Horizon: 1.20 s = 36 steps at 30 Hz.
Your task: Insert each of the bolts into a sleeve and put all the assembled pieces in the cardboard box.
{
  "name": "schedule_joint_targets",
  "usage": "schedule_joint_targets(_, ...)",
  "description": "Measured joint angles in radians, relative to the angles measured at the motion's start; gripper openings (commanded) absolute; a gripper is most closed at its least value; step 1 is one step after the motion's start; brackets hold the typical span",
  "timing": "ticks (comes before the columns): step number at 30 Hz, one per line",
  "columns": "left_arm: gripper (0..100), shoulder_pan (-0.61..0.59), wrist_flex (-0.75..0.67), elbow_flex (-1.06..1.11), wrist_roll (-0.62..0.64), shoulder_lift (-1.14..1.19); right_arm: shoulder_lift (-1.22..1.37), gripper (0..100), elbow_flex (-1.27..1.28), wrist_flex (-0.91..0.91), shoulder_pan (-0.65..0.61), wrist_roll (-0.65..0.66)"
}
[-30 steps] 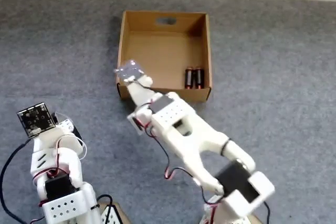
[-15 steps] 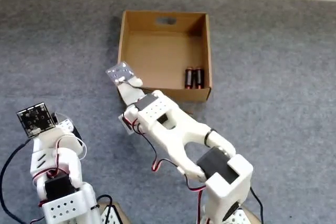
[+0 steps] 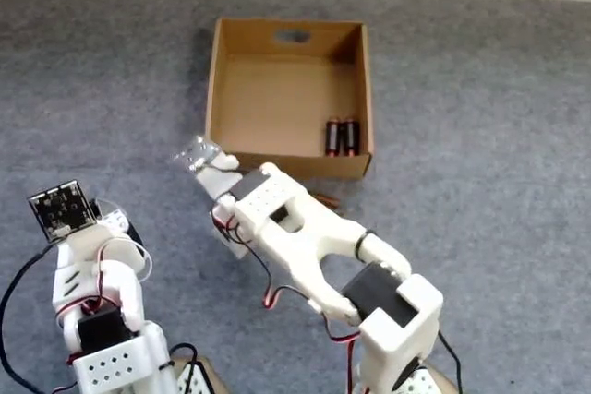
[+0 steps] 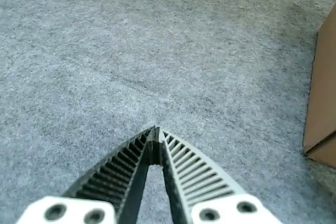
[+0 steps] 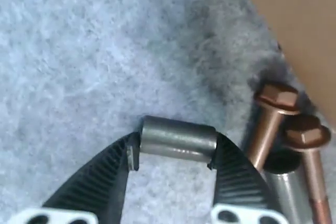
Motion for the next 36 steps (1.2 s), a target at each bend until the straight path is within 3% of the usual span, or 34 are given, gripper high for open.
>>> schedule_joint_targets(8,1,0.0,0.0,0.0,0.0,0.0,-0.028,18.8,0.0,0.068,0.0,-0.003)
schedule_joint_targets(14,1,0.0,0.0,0.0,0.0,0.0,-0.224,18.8,0.017,0.169,0.02,-0.005)
schedule_joint_targets(21,1,0.0,0.0,0.0,0.0,0.0,-0.485,18.8,0.181,0.267,0.269,0.0)
schedule_joint_targets(27,1,0.0,0.0,0.0,0.0,0.0,-0.617,18.8,0.41,0.25,0.562,0.232)
schedule_joint_targets(36,1,0.002,0.0,0.0,0.0,0.0,-0.635,18.8,0.632,0.1,0.644,0.339)
